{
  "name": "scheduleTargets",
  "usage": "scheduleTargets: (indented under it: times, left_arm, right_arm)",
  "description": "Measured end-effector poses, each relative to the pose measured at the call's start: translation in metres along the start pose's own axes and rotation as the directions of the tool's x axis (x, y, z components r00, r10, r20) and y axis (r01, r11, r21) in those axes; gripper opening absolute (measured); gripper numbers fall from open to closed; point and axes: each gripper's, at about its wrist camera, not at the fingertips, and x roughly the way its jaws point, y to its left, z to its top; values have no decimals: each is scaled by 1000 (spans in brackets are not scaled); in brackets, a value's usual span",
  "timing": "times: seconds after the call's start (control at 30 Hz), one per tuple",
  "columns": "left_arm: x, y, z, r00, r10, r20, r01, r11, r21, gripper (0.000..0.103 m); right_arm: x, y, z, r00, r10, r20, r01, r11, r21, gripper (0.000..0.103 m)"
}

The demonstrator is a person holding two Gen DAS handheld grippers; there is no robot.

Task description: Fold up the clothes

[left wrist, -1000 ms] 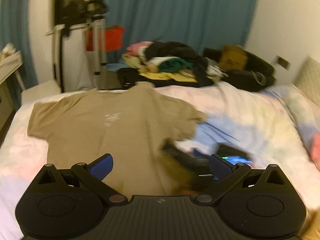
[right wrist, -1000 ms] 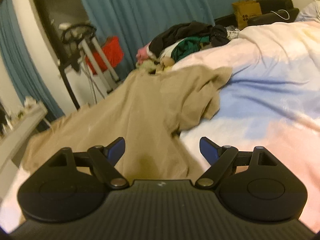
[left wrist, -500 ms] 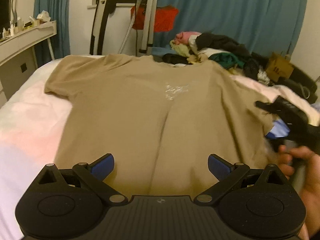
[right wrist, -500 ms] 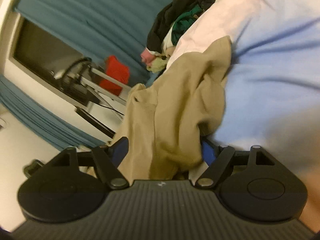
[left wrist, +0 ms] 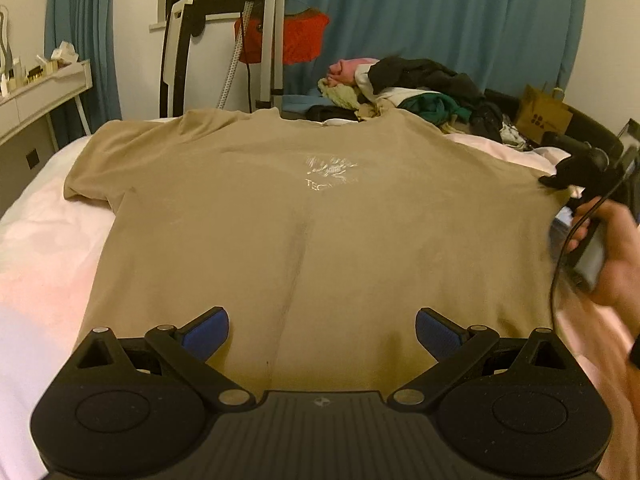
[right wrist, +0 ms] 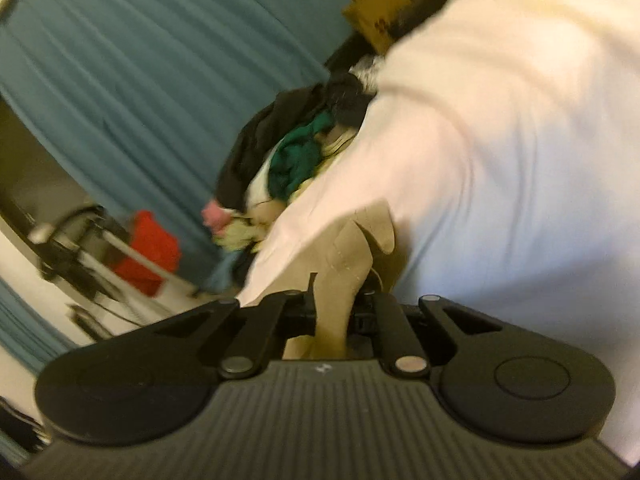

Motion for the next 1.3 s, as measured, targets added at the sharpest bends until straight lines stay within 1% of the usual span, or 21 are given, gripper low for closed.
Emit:
scheduleTargets:
  times: [0.1,0.17,0.23,0.27,0.37,0.53,0.63,0.7,0.8,0.83,0.87,0.9,0.93,0.97,1.0,1.03,1.07,1.13,1.2,1.23,1.3]
  left_arm:
    - [4,1,1,1000,-7,-13,7,1000,-1,100]
    - [5,1,2,1000,-3,-13,3,1000,2,100]
    - [5,1,3,1000,-4,-8,4,1000,15,100]
    - [3,-1,3,1000,-8,-7,8,1000,20,100]
    - [-5,-6,-2,999,-36,-4,36,999,27,99]
    - [-28,-11,-16,994,-106,-7,106,994,28,99]
    - [-42,-17,-29,984,-175,-37,177,983,49,97]
    - [-49,-22,-38,968,-241,-74,245,968,56,93]
    - [-53,-29,-54,916,-364,-168,372,928,22,83]
    - [-52,-32,-60,895,-398,-203,406,914,-1,80]
    - [-52,-34,-66,871,-431,-237,438,899,-26,71]
    - [-52,-36,-72,847,-460,-267,464,884,-50,67]
    - [-50,-37,-78,838,-466,-284,468,881,-67,62]
    - [-50,-38,-84,831,-470,-297,469,880,-79,58]
    - [-53,-40,-87,841,-456,-291,460,886,-58,53]
    - [-55,-42,-90,848,-446,-286,454,890,-39,39]
    - [-58,-44,-91,842,-454,-289,465,884,-34,26]
    - [-63,-48,-94,830,-472,-297,488,873,-25,17]
    - [-65,-52,-96,812,-495,-308,514,858,-23,16]
    - [-66,-57,-99,810,-495,-314,519,855,-10,16]
    - [-69,-67,-104,805,-497,-324,530,848,17,8]
  right_arm:
    - [-3,8,9,998,-43,-40,38,991,-126,13]
    - [-14,11,12,997,-57,-54,45,981,-191,26]
    - [-36,13,12,996,-64,-55,49,969,-244,82]
    - [-49,14,10,997,-61,-51,46,963,-265,90]
    - [-102,13,-2,995,-41,-96,9,948,-318,87]
    - [-198,6,-27,988,-11,-154,-41,943,-330,87]
    - [-234,5,-36,986,11,-165,-63,946,-318,87]
    - [-257,4,-42,985,25,-172,-78,948,-310,87]
    - [-292,3,-51,982,46,-182,-100,949,-298,87]
    - [-304,2,-54,981,54,-185,-107,950,-294,87]
    - [-309,2,-54,981,59,-184,-112,950,-293,87]
    - [-312,2,-55,981,64,-183,-116,949,-292,87]
    - [-316,0,-55,981,67,-181,-118,950,-290,87]
    - [-316,-1,-55,982,63,-179,-113,953,-283,87]
    - [-316,-3,-55,982,58,-178,-106,956,-275,87]
    - [-316,-5,-55,983,53,-176,-99,959,-267,87]
    - [-316,-8,-55,982,56,-178,-101,962,-254,87]
    - [-316,-12,-53,981,66,-184,-108,968,-227,87]
    - [-320,-15,-51,981,79,-178,-117,969,-216,87]
    - [-322,-15,-50,981,84,-174,-121,969,-214,87]
    - [-325,-15,-50,981,93,-169,-128,968,-214,87]
